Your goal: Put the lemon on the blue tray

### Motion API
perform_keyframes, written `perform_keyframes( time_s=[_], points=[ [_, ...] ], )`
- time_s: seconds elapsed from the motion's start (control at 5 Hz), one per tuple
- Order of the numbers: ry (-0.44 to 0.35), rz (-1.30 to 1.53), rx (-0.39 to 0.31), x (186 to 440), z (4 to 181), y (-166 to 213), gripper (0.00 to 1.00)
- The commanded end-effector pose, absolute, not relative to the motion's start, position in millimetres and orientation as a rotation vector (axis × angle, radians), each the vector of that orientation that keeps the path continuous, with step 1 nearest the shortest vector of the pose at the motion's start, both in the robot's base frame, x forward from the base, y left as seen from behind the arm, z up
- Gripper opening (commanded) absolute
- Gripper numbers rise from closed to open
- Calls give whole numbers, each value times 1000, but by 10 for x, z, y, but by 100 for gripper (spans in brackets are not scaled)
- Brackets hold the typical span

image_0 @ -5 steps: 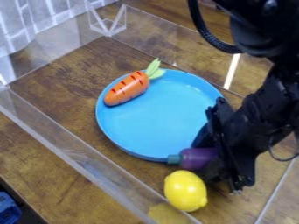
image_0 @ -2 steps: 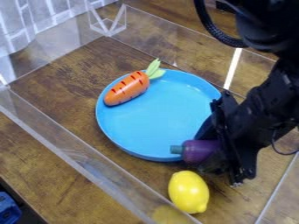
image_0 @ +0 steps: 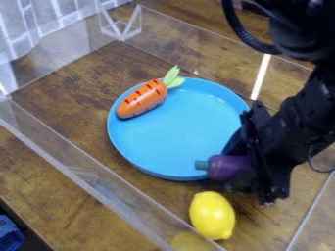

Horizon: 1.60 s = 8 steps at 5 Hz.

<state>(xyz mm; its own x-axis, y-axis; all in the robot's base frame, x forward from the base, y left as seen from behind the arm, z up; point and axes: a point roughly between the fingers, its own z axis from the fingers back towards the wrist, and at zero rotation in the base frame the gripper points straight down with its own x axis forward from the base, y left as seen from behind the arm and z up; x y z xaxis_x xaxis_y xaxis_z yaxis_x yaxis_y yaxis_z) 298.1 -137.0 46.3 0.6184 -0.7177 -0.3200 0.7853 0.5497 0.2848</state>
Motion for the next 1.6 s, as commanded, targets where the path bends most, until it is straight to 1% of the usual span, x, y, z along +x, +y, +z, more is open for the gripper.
perform_keyframes(
  time_s=[0.0,0.2,0.6,1.4],
  points=[
    [116,-891,422,3094,615,-1378,0],
    [111,-901,428,3116,633,-1369,0],
    [77,-921,438,3168,708,-1439,0],
    [20,-961,449,3212,777,-1602,0]
  ],
)
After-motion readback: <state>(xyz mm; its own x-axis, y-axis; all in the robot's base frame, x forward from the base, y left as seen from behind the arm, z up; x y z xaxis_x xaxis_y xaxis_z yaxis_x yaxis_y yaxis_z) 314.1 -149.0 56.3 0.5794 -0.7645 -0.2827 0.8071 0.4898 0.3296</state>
